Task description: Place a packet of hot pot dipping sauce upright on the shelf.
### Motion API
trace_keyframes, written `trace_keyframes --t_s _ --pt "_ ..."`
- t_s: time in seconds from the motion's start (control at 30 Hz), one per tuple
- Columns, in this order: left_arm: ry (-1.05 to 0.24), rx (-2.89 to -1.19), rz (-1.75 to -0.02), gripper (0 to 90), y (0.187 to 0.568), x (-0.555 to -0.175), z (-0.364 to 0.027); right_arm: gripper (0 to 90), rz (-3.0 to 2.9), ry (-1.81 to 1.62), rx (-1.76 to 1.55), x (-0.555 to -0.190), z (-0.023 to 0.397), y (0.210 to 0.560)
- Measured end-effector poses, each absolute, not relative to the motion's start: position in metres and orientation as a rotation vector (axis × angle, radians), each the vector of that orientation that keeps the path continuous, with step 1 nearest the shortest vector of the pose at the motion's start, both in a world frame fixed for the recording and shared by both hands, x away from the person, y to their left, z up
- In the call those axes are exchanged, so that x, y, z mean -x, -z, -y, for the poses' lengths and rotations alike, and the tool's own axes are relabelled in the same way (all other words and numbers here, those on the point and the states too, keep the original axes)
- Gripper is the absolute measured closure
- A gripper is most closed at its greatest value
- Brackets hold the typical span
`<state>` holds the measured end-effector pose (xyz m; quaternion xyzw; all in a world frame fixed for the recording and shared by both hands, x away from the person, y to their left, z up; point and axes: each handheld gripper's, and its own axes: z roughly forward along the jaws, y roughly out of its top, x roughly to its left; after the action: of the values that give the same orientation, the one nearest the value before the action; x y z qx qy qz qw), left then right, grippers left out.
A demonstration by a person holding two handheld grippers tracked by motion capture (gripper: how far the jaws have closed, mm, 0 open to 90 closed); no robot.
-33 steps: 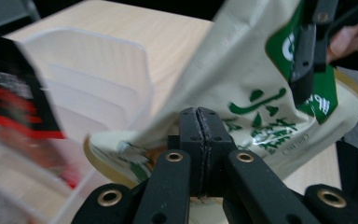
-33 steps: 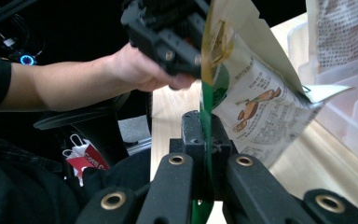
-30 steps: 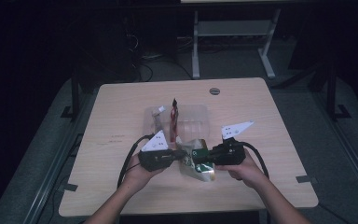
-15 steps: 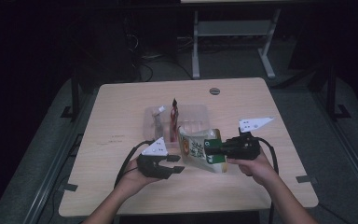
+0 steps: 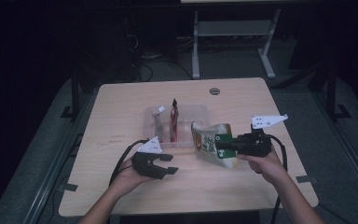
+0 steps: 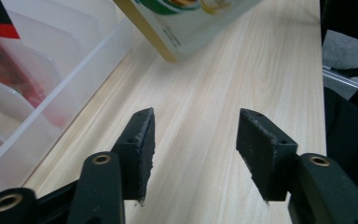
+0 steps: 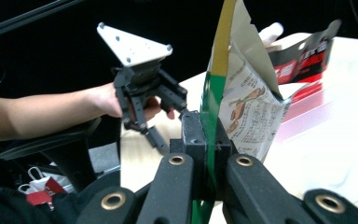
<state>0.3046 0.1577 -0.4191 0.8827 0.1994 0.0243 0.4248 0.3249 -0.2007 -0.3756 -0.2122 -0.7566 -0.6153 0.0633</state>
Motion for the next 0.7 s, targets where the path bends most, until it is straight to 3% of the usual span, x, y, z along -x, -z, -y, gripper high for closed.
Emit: trace_keyframes --t_s 0.2,0.7 --pt "-0.071 -2.221 -0.503 37.4 0.422 -0.306 -0.159 90.0 2.298 1.875 0.681 -0.339 0.200 0.372" --pt "-0.071 -2.234 -0.507 35.4 0.423 -0.307 -0.161 90.0 2.287 1.934 0.715 -0.370 0.189 0.357"
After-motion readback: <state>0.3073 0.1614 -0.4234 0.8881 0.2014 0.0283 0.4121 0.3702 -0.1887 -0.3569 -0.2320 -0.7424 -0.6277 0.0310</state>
